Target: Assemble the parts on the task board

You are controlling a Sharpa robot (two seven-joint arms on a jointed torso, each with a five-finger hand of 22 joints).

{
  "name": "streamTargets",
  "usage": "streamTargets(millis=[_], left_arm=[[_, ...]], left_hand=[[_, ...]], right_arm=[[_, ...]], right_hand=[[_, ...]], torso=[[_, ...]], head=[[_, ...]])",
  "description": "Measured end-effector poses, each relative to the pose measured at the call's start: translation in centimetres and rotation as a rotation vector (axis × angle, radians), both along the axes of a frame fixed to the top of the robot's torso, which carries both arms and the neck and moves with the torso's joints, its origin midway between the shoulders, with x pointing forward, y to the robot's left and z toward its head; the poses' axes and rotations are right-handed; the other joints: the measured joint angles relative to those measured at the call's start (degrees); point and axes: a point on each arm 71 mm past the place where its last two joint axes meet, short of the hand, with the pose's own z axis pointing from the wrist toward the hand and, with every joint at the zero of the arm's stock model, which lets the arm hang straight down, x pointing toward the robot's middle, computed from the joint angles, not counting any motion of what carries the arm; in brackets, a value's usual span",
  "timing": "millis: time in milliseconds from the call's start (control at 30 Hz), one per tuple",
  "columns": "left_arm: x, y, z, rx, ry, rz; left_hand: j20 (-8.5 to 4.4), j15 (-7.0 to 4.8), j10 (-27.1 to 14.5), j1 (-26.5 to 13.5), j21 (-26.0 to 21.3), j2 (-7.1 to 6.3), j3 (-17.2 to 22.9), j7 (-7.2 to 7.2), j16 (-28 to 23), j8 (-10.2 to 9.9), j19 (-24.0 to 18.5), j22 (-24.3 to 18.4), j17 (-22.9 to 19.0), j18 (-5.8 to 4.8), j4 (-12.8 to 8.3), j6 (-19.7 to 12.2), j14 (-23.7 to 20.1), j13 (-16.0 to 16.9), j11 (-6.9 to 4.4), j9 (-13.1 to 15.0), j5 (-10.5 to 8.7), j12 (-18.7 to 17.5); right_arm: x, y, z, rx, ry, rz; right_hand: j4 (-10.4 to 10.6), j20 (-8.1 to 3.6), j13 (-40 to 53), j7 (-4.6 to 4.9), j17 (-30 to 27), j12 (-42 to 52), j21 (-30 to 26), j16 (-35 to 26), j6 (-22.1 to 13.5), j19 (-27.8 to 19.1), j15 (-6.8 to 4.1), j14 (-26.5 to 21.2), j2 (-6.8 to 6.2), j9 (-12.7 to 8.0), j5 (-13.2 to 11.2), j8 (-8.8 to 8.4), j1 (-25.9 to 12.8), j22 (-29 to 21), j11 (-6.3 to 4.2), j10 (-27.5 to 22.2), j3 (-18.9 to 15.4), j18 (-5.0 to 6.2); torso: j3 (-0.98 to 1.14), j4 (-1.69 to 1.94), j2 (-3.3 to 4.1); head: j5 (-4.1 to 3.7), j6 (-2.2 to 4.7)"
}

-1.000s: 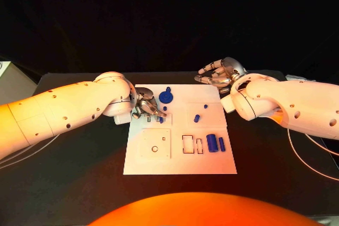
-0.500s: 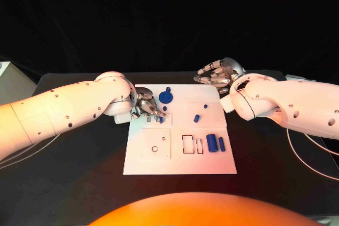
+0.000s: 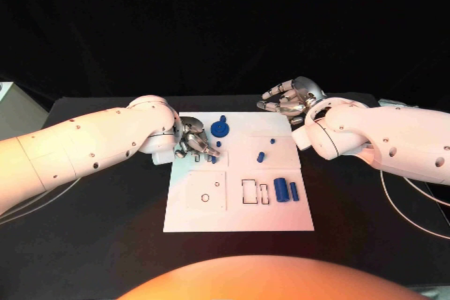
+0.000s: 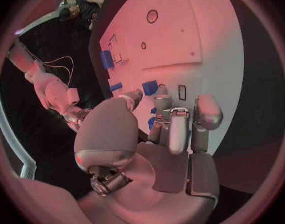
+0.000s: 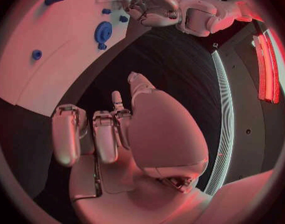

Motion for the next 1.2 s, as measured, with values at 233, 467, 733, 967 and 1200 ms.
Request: streamTargets(millis=[233, 467, 733, 967, 1200], left_arm=[[-0.06, -0.16, -0.15, 0.004, 0.007, -0.008], [-0.1, -0.22, -0.2, 0.006, 0.01, -0.011], [-0.12, -0.25, -0.19, 0.0, 0.014, -0.009], [-0.17, -0.29, -0.01, -0.02, 0.025, -0.004], [-0.32, 0.18, -0.18, -0.039, 0.044, 0.015]], left_hand=[[0.0, 0.0, 0.0, 0.5, 0.0, -0.03, -0.2, 0.0, 0.0, 0.2, 0.0, 0.1, 0.0, 0.0, -0.2, 0.0, 0.0, 0.3, 0.0, 0.1, 0.0, 0.2], [0.0, 0.0, 0.0, 1.2, 0.2, 0.09, -0.1, 0.0, 0.0, 0.2, 0.0, 0.2, 0.0, 0.01, -0.2, 0.0, 0.0, 0.3, 0.0, 0.4, 0.0, 0.2], [0.0, -0.43, -0.2, 5.7, 0.6, 1.88, 2.6, -0.37, 0.0, 0.2, 0.0, 0.5, 0.0, 0.01, -2.2, -0.4, 0.0, 0.4, -0.23, 1.5, -0.01, 0.2], [-0.05, -0.64, -0.7, 8.8, 0.6, 1.77, 10.0, -0.53, 0.0, -0.1, 0.0, 0.6, 0.0, 0.01, -5.7, -1.0, 0.2, -0.3, -0.68, 2.6, -0.34, -0.9], [-0.21, -0.64, -0.7, 8.3, 0.8, 1.08, 13.7, -0.39, 0.0, 1.9, -0.2, 0.8, 0.0, 0.02, -4.9, -1.5, 0.2, -0.4, -0.75, 2.6, -0.53, -1.2]], right_arm=[[0.0, 0.01, -0.01, -0.001, 0.001, 0.001], [0.02, 0.05, -0.02, -0.002, 0.002, 0.002], [0.06, 0.04, -0.04, -0.004, 0.003, 0.003], [0.11, 0.06, -0.08, -0.007, 0.006, 0.005], [0.18, 0.0, -0.13, -0.01, 0.009, 0.005]], right_hand=[[0.0, 0.0, 0.0, 0.0, 0.0, 0.0, 0.0, 0.0, 0.0, 0.0, 0.0, 0.0, 0.0, 0.0, 0.0, 0.0, 0.0, 0.0, 0.0, 0.0, 0.2, 0.0], [0.0, 0.0, 0.0, 0.0, 0.0, 0.0, 0.0, 0.0, 0.0, 0.0, 0.0, 0.0, 0.0, 0.0, 0.0, 0.0, 0.0, 0.0, 0.0, 0.0, 0.2, 0.0], [0.0, 0.0, 0.0, 0.0, 0.0, 0.0, 0.0, 0.0, 0.0, 0.0, 0.0, 0.0, 0.0, 0.0, 0.0, 0.0, 0.0, 0.0, 0.0, 0.0, 0.2, 0.0], [0.0, 0.0, 0.0, 0.0, 0.0, 0.0, 0.0, 0.0, 0.0, 0.0, 0.0, 0.0, 0.0, 0.0, 0.0, 0.0, 0.0, 0.0, 0.0, 0.0, 0.2, 0.0], [0.0, 0.0, 0.0, 0.0, 0.0, 0.0, 0.0, 0.0, 0.0, 0.0, 0.0, 0.0, 0.0, 0.0, 0.0, 0.0, 0.0, 0.0, 0.0, 0.0, 0.2, 0.0]], torso=[[0.02, 0.0, 0.0], [0.03, 0.05, 0.0], [0.04, 0.04, -0.05], [0.04, 0.03, -0.06], [0.02, 0.05, -0.06]], head=[[-0.04, 0.0], [-0.07, 0.0], [-0.1, 0.0], [-0.14, 0.0], [-0.26, 0.0]])
